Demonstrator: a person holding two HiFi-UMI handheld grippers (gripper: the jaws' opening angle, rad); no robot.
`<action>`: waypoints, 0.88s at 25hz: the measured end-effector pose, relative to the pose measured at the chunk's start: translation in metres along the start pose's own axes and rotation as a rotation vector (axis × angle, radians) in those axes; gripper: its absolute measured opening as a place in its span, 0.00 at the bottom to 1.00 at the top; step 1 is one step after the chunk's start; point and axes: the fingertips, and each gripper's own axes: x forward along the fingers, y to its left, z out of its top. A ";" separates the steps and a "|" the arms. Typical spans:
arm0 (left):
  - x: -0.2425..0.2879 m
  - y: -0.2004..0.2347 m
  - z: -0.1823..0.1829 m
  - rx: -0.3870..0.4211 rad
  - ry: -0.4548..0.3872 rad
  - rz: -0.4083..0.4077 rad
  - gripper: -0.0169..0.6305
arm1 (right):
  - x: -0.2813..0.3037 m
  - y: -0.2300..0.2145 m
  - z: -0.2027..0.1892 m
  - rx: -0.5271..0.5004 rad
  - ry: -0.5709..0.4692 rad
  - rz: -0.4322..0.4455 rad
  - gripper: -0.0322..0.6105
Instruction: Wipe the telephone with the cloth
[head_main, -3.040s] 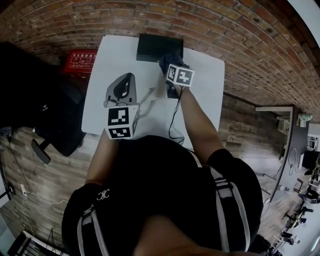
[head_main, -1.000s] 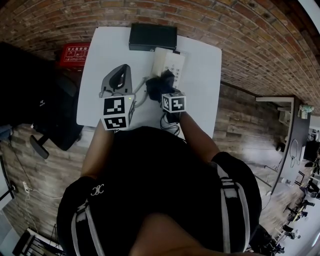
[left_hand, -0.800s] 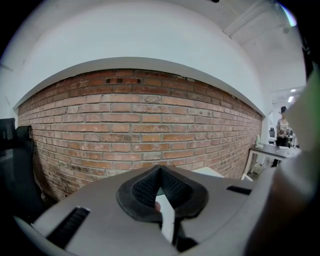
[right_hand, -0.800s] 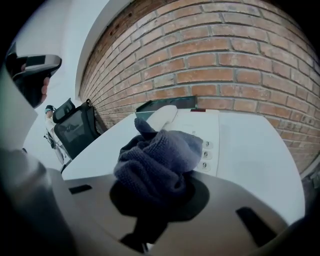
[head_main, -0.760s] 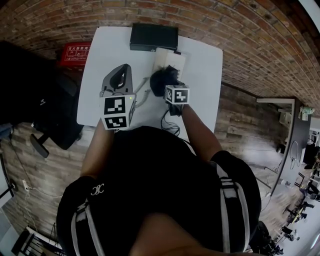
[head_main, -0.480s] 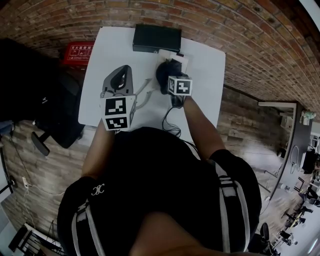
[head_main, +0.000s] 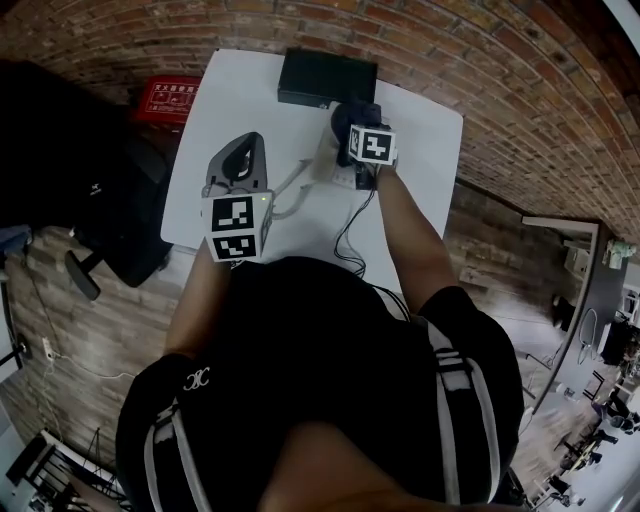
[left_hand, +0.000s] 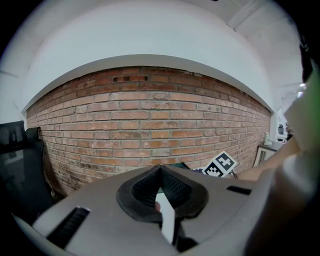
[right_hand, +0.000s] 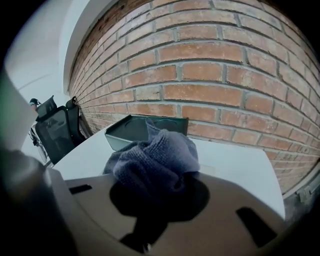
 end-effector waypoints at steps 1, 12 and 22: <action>0.000 0.001 0.000 -0.001 0.001 0.003 0.02 | 0.002 -0.001 0.000 -0.006 0.004 -0.003 0.11; 0.005 -0.006 0.000 0.009 0.003 -0.017 0.02 | -0.009 -0.029 -0.009 -0.012 -0.004 -0.046 0.11; 0.009 -0.016 0.004 0.021 -0.006 -0.055 0.02 | -0.027 -0.071 -0.025 0.060 0.013 -0.129 0.12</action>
